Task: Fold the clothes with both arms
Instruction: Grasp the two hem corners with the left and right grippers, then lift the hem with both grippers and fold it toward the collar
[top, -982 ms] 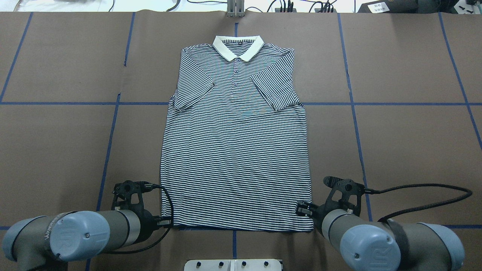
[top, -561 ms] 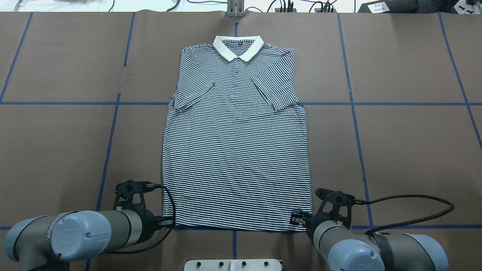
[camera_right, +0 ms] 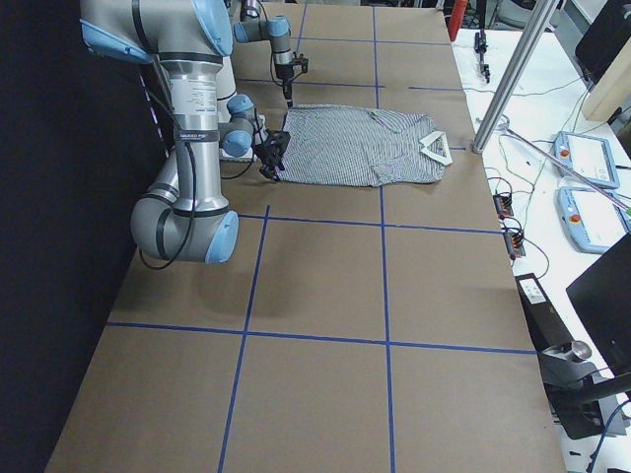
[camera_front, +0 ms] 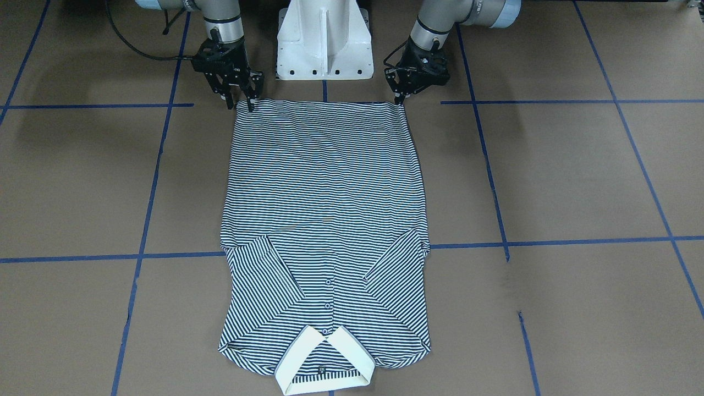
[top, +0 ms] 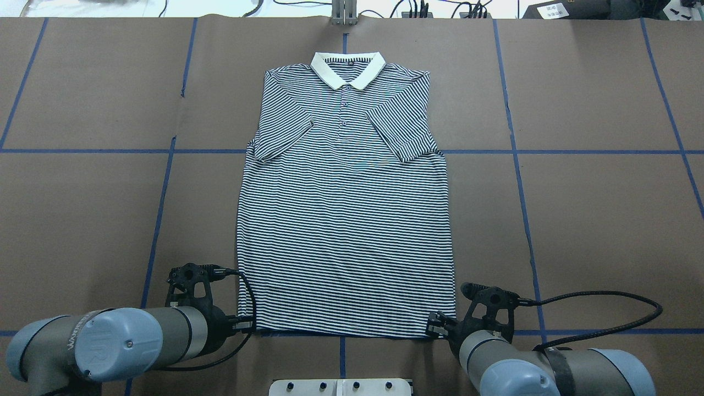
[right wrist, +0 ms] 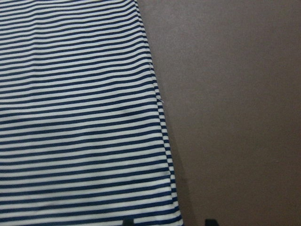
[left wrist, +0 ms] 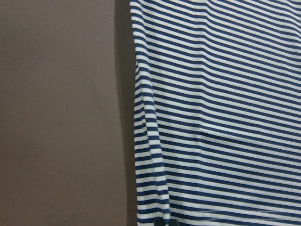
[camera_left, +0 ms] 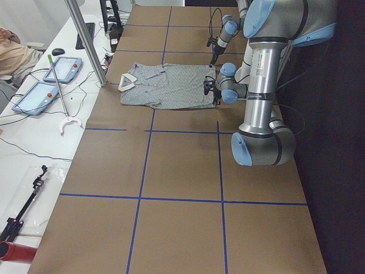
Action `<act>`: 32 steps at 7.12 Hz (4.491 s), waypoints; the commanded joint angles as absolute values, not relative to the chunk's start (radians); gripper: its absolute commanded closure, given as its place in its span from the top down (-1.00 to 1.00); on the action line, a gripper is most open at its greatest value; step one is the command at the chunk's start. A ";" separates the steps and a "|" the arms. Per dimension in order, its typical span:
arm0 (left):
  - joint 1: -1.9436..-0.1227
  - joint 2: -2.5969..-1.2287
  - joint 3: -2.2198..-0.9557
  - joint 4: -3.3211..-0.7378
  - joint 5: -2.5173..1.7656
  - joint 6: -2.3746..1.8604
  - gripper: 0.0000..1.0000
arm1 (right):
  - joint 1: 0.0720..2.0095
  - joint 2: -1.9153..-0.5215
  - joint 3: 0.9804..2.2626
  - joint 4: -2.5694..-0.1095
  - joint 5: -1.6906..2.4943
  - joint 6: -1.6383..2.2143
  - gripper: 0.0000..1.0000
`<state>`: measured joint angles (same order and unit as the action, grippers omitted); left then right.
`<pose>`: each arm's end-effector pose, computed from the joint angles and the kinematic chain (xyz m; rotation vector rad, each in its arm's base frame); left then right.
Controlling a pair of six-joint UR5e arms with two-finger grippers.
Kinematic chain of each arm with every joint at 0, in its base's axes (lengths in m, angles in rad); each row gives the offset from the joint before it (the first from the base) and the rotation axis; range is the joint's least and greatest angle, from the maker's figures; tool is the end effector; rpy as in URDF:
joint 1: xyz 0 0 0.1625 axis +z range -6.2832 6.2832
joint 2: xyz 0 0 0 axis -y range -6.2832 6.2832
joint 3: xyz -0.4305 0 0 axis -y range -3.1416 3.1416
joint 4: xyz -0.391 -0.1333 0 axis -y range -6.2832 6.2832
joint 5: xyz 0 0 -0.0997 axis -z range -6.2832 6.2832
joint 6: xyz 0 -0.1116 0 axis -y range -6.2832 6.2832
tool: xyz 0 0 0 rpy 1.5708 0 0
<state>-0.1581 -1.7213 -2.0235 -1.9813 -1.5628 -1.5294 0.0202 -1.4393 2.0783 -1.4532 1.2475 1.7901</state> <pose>0.5062 -0.2166 0.3407 0.1083 1.0085 -0.1106 -0.5119 -0.1791 0.3646 0.2327 -0.7804 0.3485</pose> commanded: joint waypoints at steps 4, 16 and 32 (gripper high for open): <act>-0.160 -1.723 -2.025 -1.982 -1.565 -1.529 -1.00 | 0.009 -1.442 2.075 -1.456 1.247 1.795 -0.11; -0.179 -1.700 -2.197 -1.888 -1.658 -1.516 -1.00 | 0.064 -1.547 2.256 -1.463 1.310 1.743 -1.00; -0.765 -2.194 -1.565 -1.777 -1.766 -1.052 -1.00 | 0.742 -0.865 1.477 -1.430 1.711 1.287 -1.00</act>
